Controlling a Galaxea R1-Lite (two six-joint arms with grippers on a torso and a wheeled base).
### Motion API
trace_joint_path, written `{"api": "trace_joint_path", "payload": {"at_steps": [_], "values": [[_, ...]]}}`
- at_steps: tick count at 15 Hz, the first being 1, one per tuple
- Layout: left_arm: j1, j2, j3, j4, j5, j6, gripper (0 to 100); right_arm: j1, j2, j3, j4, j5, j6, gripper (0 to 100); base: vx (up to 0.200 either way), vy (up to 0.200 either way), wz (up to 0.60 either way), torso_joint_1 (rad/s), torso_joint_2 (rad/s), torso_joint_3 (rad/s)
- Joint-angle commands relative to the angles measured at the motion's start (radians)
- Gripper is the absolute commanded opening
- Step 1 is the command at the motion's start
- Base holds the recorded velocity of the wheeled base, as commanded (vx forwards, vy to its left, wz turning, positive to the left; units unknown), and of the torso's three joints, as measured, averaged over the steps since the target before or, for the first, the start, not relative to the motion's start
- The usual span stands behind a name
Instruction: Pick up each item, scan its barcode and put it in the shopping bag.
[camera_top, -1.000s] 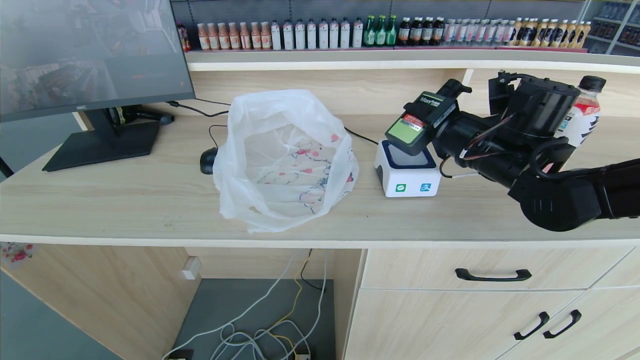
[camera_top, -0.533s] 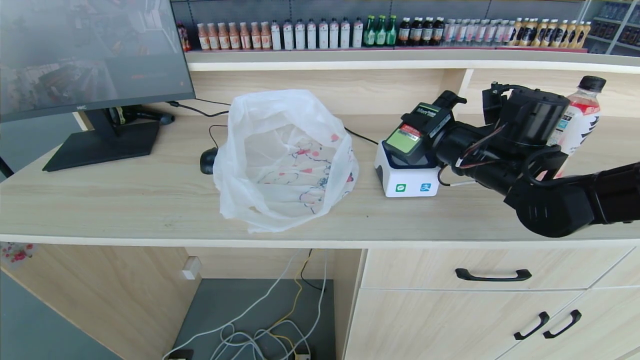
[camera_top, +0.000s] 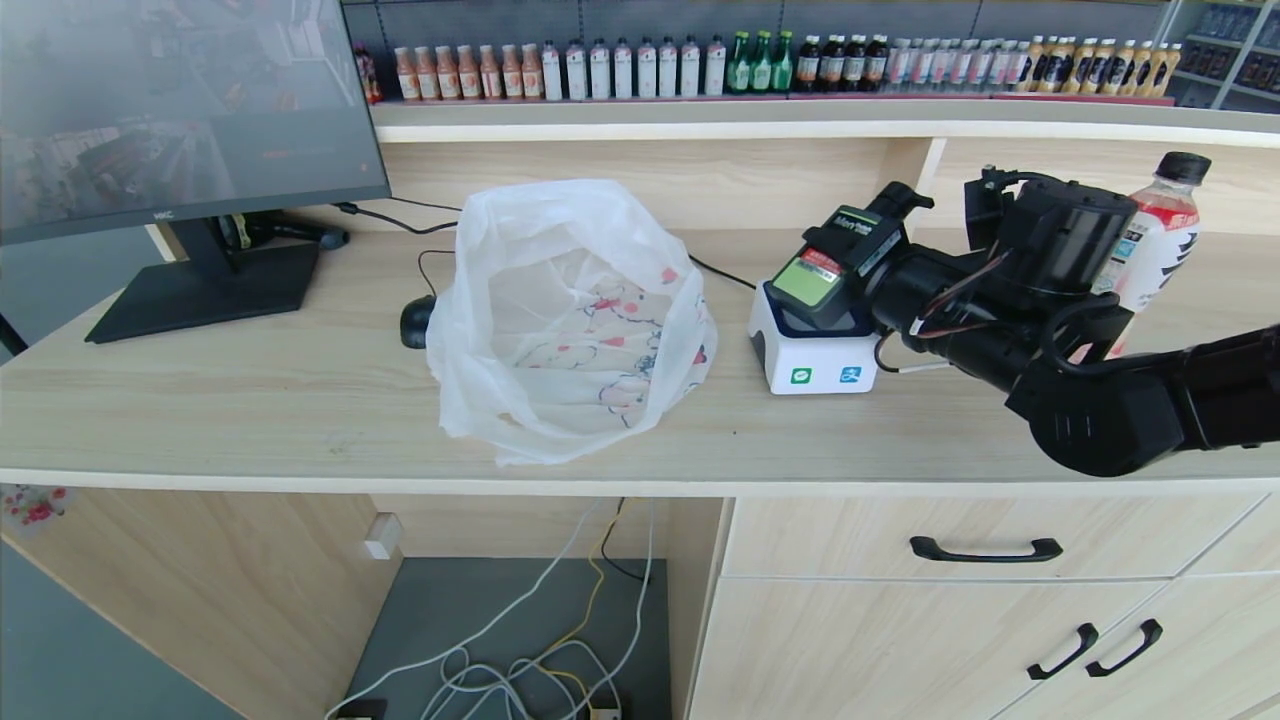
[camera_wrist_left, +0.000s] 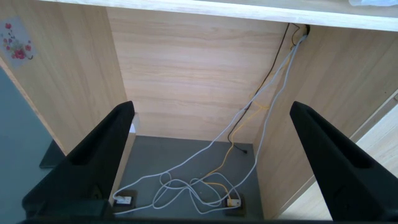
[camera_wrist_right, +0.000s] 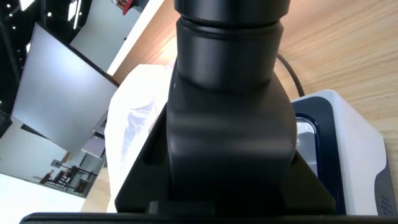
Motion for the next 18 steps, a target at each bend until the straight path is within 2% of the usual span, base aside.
{"api": "trace_joint_path", "payload": {"at_steps": [1, 14, 18], "values": [[0.000, 0.000, 0.000, 0.000, 0.000, 0.000, 100, 0.002, 0.001, 0.001, 0.002, 0.001, 0.000, 0, 0.000, 0.000, 0.00, 0.000, 0.00, 0.000], [0.000, 0.000, 0.000, 0.000, 0.000, 0.000, 100, 0.005, -0.032, 0.000, 0.003, -0.001, -0.005, 0, 0.000, 0.000, 0.00, 0.000, 0.00, 0.000], [0.000, 0.000, 0.000, 0.000, 0.000, 0.000, 100, 0.017, -0.075, 0.024, 0.005, -0.003, -0.063, 0, 0.000, 0.000, 0.00, 0.000, 0.00, 0.000]]}}
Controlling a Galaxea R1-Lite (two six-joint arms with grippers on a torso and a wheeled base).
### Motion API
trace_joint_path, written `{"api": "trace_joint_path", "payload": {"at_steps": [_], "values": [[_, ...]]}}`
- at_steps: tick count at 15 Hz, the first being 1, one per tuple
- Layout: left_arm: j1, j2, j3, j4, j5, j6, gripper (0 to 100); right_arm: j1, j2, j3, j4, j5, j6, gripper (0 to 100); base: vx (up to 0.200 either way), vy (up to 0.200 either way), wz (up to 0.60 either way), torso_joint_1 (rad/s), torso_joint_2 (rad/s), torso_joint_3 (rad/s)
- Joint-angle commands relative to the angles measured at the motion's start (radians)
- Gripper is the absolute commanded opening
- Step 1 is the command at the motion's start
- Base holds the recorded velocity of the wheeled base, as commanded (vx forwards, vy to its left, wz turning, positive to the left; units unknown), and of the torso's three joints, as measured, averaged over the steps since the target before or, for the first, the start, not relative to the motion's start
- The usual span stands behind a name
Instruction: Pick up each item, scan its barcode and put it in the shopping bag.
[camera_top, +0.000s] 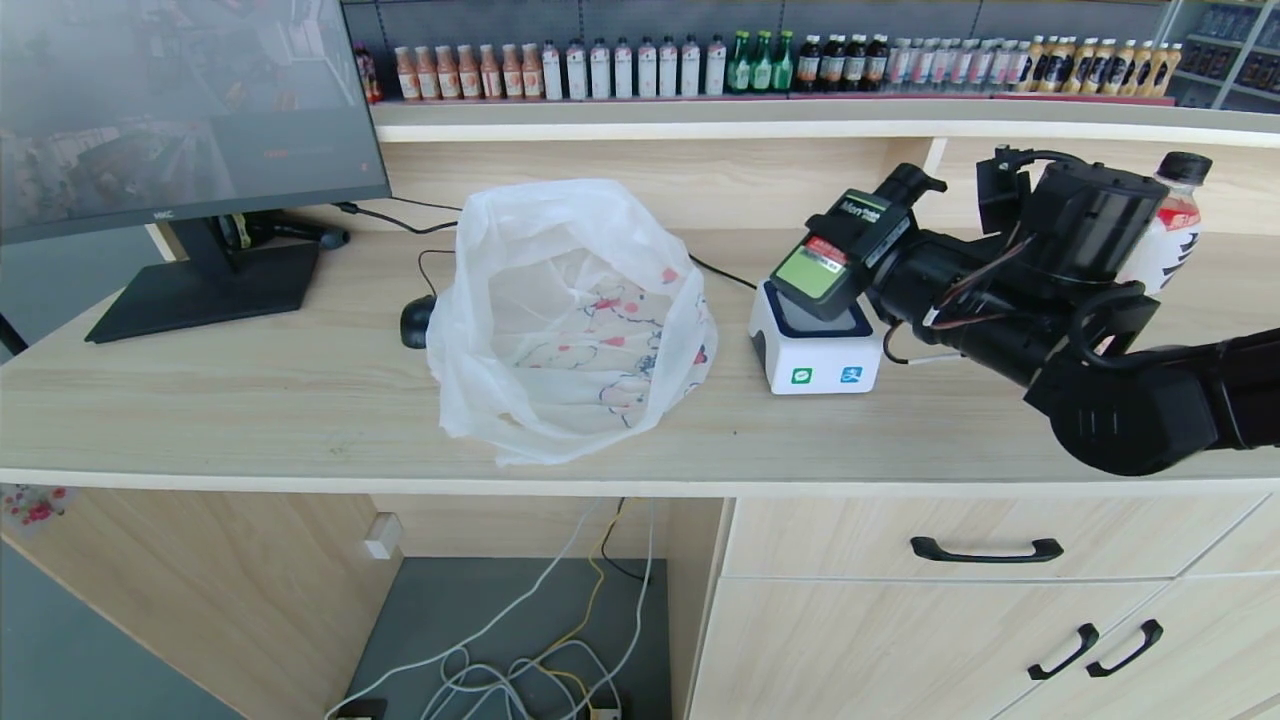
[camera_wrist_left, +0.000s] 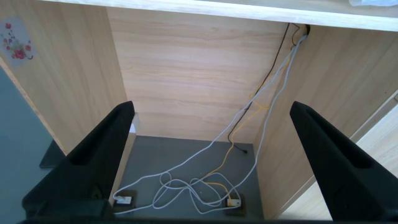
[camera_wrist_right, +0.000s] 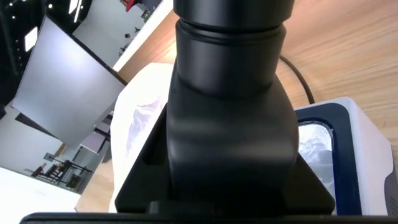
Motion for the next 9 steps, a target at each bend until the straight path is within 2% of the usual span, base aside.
{"api": "trace_joint_path", "payload": {"at_steps": [1, 6, 9], "values": [[0.000, 0.000, 0.000, 0.000, -0.001, 0.000, 100, 0.011, -0.038, 0.022, -0.003, -0.004, -0.027, 0, 0.000, 0.000, 0.00, 0.000, 0.00, 0.000], [0.000, 0.000, 0.000, 0.000, 0.000, 0.000, 100, 0.053, -0.154, 0.131, -0.006, -0.012, -0.213, 0, 0.000, 0.000, 0.00, 0.000, 0.00, 0.000], [0.000, 0.000, 0.000, 0.000, 0.000, 0.000, 100, 0.090, -0.210, 0.197, -0.051, -0.018, -0.371, 0, 0.000, 0.000, 0.00, 0.000, 0.00, 0.000]]}}
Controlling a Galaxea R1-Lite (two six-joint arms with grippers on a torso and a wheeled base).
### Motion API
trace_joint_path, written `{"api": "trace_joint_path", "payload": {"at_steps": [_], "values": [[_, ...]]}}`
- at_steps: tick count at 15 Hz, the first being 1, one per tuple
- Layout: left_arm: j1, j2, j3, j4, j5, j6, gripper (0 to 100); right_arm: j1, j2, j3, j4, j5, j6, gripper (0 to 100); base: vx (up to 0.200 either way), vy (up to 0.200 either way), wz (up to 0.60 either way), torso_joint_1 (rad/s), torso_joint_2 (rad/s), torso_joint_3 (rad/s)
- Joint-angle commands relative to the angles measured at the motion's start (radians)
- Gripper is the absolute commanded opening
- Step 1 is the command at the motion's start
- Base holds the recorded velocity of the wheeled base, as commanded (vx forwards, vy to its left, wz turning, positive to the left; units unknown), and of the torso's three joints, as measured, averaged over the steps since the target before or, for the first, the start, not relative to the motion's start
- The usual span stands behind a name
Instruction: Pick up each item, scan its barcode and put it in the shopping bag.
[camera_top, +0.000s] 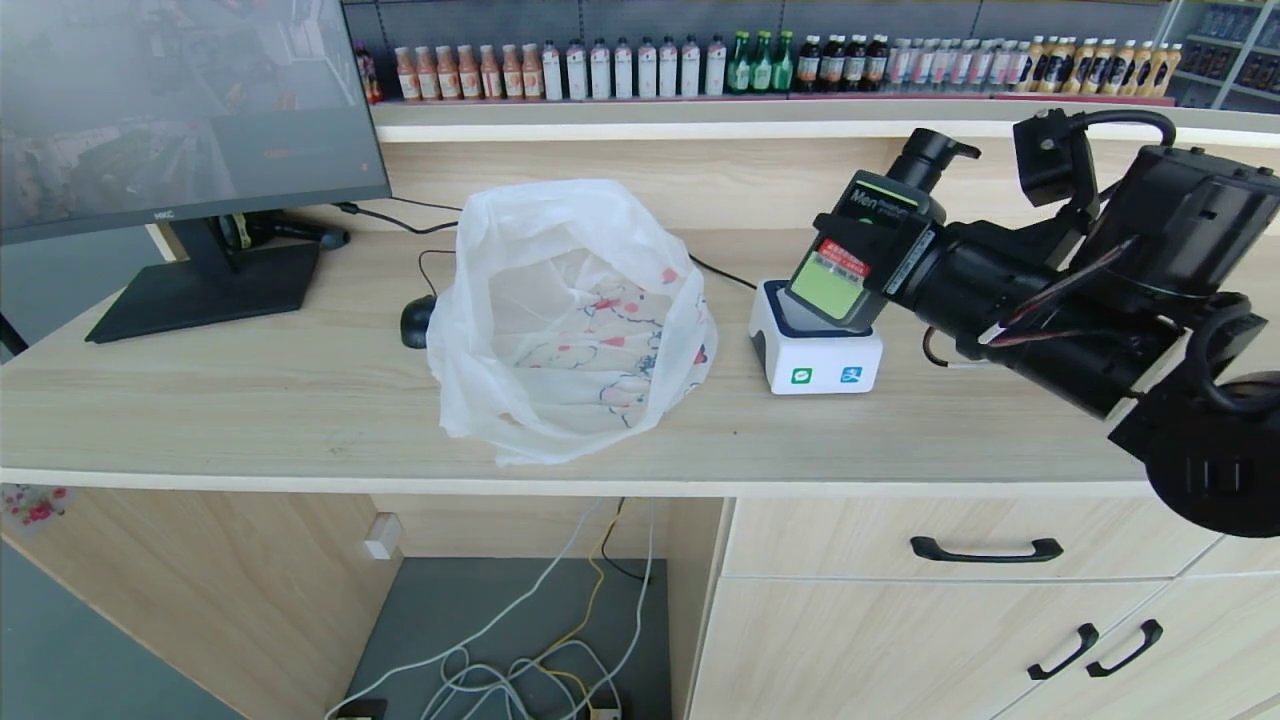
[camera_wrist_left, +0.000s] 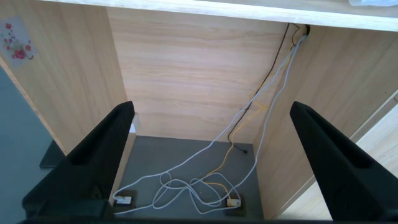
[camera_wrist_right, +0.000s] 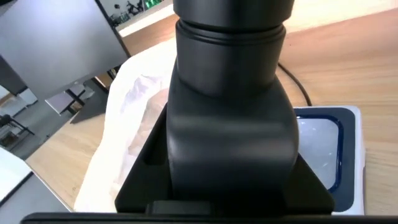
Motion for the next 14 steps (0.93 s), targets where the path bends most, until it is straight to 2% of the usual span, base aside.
{"api": "trace_joint_path", "payload": {"at_steps": [1, 2, 3, 5, 8, 14], "values": [[0.000, 0.000, 0.000, -0.001, 0.000, 0.000, 100, 0.025, -0.063, 0.090, -0.061, -0.006, -0.118, 0, 0.000, 0.000, 0.00, 0.000, 0.00, 0.000], [0.000, 0.000, 0.000, -0.001, 0.000, 0.000, 100, 0.033, -0.079, 0.133, -0.101, -0.012, -0.194, 0, 0.000, 0.000, 0.00, 0.000, 0.00, 0.000], [0.000, 0.000, 0.000, -0.001, 0.000, 0.000, 100, 0.034, -0.082, 0.138, -0.105, -0.013, -0.207, 0, 0.000, 0.000, 0.00, 0.000, 0.00, 0.000], [0.000, 0.000, 0.000, -0.001, 0.000, 0.000, 100, 0.056, -0.091, 0.225, -0.219, -0.064, -0.338, 0, 0.000, 0.000, 0.00, 0.000, 0.00, 0.000], [0.000, 0.000, 0.000, -0.001, 0.000, 0.000, 100, 0.057, -0.068, 0.299, -0.380, -0.052, -0.460, 0, 0.000, 0.000, 0.00, 0.000, 0.00, 0.000], [0.000, 0.000, 0.000, -0.001, 0.000, 0.000, 100, 0.034, -0.050, 0.276, -0.444, -0.049, -0.533, 0, 0.000, 0.000, 0.00, 0.000, 0.00, 0.000]]}}
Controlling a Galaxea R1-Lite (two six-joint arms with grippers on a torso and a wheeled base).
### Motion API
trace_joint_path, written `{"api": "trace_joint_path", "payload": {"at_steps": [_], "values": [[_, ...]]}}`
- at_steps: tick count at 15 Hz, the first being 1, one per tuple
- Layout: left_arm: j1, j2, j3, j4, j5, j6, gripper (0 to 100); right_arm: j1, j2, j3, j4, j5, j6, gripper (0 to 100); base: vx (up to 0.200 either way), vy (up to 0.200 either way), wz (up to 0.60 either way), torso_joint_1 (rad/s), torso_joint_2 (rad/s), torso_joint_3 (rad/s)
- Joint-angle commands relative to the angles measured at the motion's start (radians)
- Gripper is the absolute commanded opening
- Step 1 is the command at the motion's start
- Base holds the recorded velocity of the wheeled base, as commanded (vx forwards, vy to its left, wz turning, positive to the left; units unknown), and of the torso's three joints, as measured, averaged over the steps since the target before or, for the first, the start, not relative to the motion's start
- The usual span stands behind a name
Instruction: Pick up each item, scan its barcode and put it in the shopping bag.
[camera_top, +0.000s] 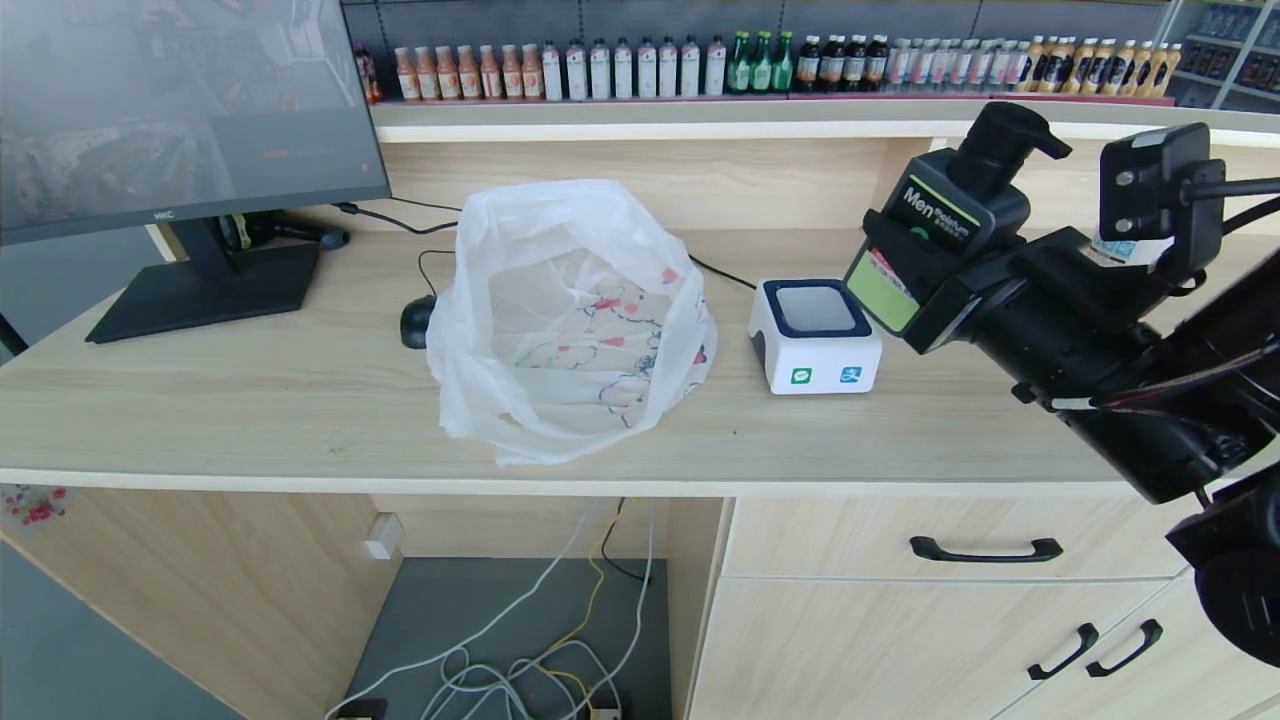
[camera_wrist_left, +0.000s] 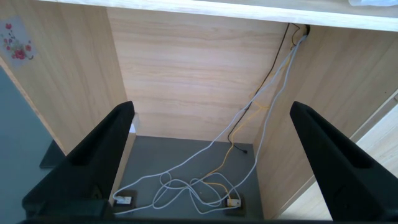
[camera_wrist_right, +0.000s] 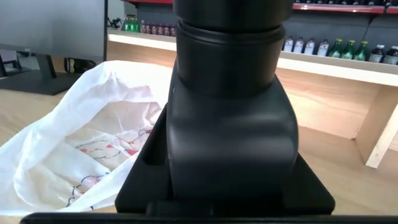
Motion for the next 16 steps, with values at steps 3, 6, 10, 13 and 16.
{"api": "trace_joint_path", "payload": {"at_steps": [3, 6, 10, 13, 16], "values": [[0.000, 0.000, 0.000, 0.000, 0.001, -0.001, 100, -0.003, 0.019, -0.005, -0.009, -0.007, -0.006, 0, 0.000, 0.000, 0.00, 0.000, 0.00, 0.000], [0.000, 0.000, 0.000, 0.000, 0.001, -0.001, 100, -0.020, 0.021, -0.005, -0.029, -0.014, -0.011, 0, 0.000, 0.000, 0.00, 0.000, 0.00, 0.000], [0.000, 0.000, 0.000, 0.000, 0.001, -0.002, 100, -0.029, 0.013, -0.012, -0.035, -0.031, 0.007, 0, 0.000, 0.100, 0.00, 0.001, 0.00, 0.001], [0.000, 0.000, 0.000, 0.000, 0.001, -0.001, 100, -0.029, 0.014, -0.020, -0.037, -0.053, 0.026, 0, 0.000, 0.200, 0.00, 0.004, 0.00, 0.009], [0.000, 0.000, 0.000, 0.000, 0.001, -0.002, 100, -0.029, 0.017, -0.017, -0.042, -0.051, 0.026, 0, 0.000, 0.200, 0.00, -0.001, 0.01, -0.002]]}}
